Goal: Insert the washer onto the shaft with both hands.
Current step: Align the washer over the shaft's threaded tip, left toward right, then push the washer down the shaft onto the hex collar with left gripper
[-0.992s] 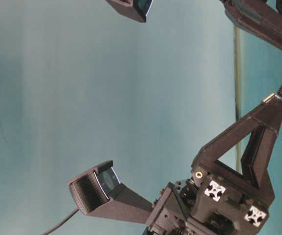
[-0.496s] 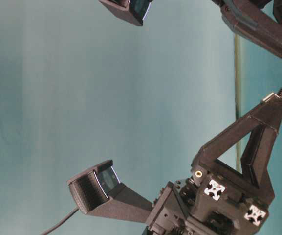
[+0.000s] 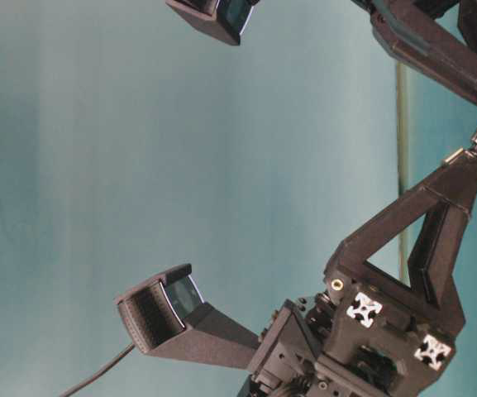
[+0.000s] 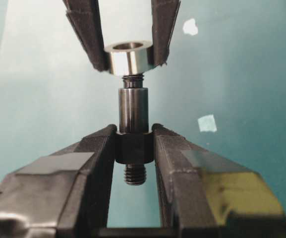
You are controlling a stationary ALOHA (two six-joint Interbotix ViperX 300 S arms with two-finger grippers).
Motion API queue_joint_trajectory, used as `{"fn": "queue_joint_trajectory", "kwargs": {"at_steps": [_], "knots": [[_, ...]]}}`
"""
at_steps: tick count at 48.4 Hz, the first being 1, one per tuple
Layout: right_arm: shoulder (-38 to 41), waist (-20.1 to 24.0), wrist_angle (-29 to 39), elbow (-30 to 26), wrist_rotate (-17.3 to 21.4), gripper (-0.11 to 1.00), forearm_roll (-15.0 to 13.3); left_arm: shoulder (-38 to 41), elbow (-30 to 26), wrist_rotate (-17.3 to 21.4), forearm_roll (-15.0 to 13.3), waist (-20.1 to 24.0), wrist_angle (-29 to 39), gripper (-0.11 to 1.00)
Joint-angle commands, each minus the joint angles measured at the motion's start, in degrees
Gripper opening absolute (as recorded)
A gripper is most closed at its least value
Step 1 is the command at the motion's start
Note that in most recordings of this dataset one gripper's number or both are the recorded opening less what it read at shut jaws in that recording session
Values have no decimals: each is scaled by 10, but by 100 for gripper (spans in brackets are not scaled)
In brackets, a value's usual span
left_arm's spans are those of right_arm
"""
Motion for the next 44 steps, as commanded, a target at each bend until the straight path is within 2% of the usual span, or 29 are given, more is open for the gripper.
{"fn": "queue_joint_trajectory", "kwargs": {"at_steps": [1, 44], "knots": [[-4, -5, -9, -11, 0, 0, 0, -3, -9, -1, -1, -2, -5, 34], [1, -12, -9, -21, -1, 0, -2, 20, -29, 1, 0, -2, 17, 34]]}}
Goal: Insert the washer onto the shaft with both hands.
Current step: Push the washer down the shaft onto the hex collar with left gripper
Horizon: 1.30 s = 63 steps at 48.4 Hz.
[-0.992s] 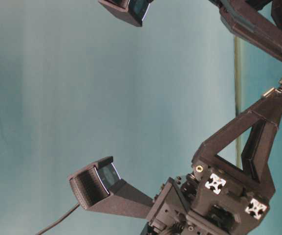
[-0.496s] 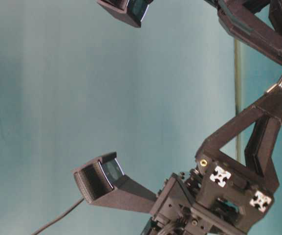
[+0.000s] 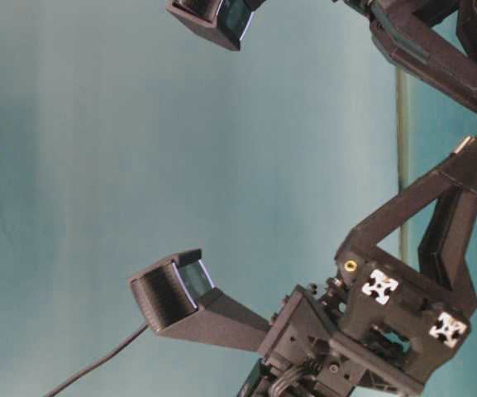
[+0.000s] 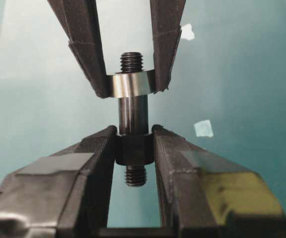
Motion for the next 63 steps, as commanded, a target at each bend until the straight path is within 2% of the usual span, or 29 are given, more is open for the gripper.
{"fn": "queue_joint_trajectory", "kwargs": {"at_steps": [1, 22, 63], "knots": [[-5, -8, -7, -16, -1, 0, 0, 1, -11, 1, 0, -3, 1, 34], [0, -9, -4, -26, -3, 0, -2, 18, -38, 4, 1, -3, 3, 34], [1, -12, 15, -27, -14, 0, -2, 14, -37, 2, 1, 0, 19, 34]]}}
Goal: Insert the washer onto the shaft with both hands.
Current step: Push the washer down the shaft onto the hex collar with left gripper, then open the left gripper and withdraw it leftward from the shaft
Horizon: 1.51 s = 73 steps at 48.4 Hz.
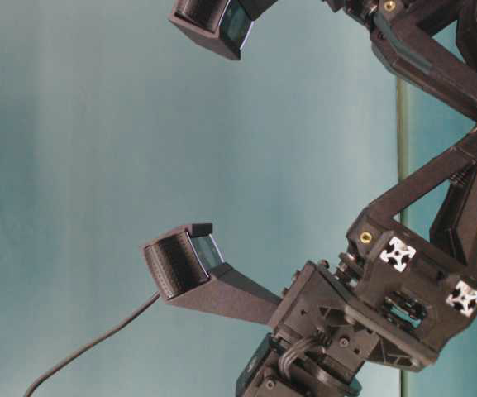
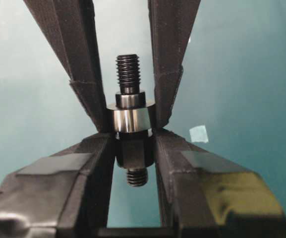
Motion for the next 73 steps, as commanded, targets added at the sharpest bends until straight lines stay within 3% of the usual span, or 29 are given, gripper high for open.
{"fn": "queue_joint_trajectory", "kwargs": {"at_steps": [1, 19, 21, 28, 30, 37, 63, 73], "knots": [[-6, -7, 0, -14, -3, 0, 2, -7, -7, -2, 1, -2, -3, 34], [-6, -6, 1, -15, -3, 0, 2, -11, -6, -3, 1, 0, 3, 35], [-5, -6, 1, -15, -3, 0, 2, -12, -6, -2, 1, 0, 3, 42], [-6, -4, 4, -14, -3, 0, 1, -20, -7, 1, 1, 0, 3, 85], [-6, -3, 6, -15, -3, 0, 2, -23, -6, 5, 0, 0, 3, 91], [-5, -3, 10, -14, -3, 0, 2, -35, 2, 6, 0, 0, 3, 86], [-5, -3, 11, -14, -3, 0, 2, -53, 13, 7, 0, 0, 5, 86], [-5, -3, 10, -15, -3, 0, 2, -83, 27, 8, 1, 0, 42, 85]]}}
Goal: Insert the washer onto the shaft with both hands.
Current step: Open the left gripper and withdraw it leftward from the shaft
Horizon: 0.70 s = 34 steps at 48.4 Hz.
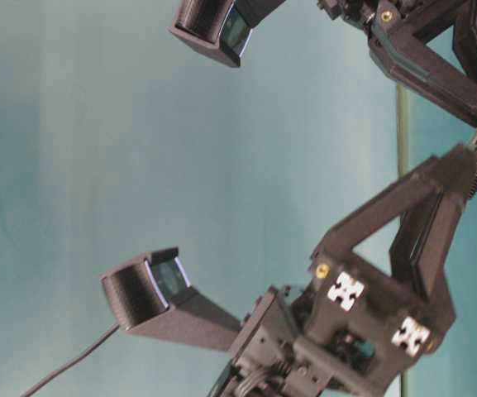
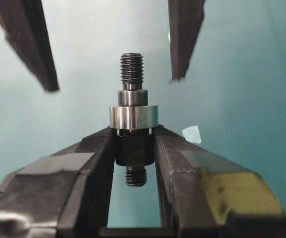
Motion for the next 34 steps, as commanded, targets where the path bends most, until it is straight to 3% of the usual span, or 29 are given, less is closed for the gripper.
{"fn": "queue_joint_trajectory", "kwargs": {"at_steps": [1, 10, 34], "knots": [[-5, 1, -4, -10, -2, 0, 1, -31, 3, 2, 0, 0, 17, 85], [-4, 1, -4, -10, -2, 0, 1, -73, 32, 4, 1, 0, 54, 85], [-5, 1, -4, -9, -2, 0, 1, -162, 96, 4, 1, 2, 73, 85]]}}
